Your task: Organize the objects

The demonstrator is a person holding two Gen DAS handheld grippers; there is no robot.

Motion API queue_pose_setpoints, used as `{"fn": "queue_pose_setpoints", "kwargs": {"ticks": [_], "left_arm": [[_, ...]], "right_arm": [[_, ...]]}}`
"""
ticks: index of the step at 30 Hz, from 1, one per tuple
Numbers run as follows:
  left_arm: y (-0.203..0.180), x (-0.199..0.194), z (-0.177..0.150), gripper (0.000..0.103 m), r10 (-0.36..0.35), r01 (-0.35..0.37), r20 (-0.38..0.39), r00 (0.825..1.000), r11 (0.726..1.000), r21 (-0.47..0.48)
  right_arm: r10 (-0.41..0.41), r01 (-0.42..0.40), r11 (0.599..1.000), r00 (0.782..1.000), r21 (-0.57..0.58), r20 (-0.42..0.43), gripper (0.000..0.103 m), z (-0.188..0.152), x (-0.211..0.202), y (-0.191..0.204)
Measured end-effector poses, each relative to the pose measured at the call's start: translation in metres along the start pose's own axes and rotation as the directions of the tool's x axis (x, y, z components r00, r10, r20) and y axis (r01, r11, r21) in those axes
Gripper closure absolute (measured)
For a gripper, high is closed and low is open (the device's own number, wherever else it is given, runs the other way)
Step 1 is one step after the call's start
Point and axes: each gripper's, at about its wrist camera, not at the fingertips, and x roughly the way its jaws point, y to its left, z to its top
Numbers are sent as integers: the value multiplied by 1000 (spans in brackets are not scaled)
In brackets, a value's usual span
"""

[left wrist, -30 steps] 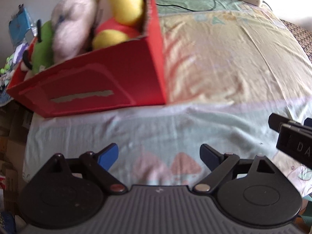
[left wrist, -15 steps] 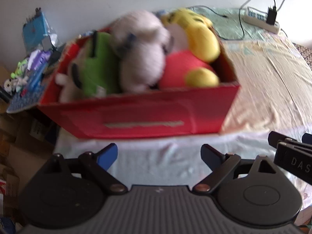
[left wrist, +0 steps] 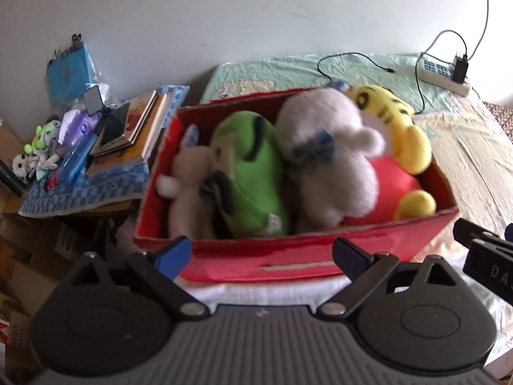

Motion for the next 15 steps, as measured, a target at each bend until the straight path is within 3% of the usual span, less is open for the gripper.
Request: {"fn": "queue_pose_setpoints", "kwargs": {"ticks": [15], "left_arm": [[46, 12, 8, 5, -2, 2, 4, 1000, 1000, -6]], "right_arm": [[29, -28, 999, 999, -26, 30, 31, 13, -6, 44]]}}
